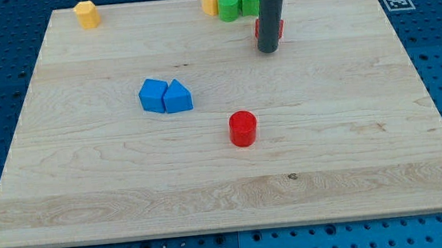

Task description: Push the red star into the green star

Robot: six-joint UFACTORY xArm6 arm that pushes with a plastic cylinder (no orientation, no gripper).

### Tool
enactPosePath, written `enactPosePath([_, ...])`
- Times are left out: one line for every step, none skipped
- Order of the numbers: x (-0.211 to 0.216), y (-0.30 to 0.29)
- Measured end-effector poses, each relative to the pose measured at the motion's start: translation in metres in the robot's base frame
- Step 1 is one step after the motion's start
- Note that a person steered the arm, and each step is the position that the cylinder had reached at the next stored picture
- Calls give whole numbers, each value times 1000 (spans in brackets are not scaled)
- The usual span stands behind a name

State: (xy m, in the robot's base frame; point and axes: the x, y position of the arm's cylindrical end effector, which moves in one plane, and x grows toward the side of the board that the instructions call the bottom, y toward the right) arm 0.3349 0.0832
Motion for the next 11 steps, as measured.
enactPosePath([-23, 0])
enactPosePath([-36, 0])
enactPosePath([-21, 7])
enactPosePath([-11, 31])
enactPosePath([-35, 51])
enactPosePath([-44, 49])
enactPosePath([-61, 33])
enactPosePath([-61, 27])
enactPosePath([-61, 22])
enactPosePath([-49, 22])
enactPosePath([-12, 22])
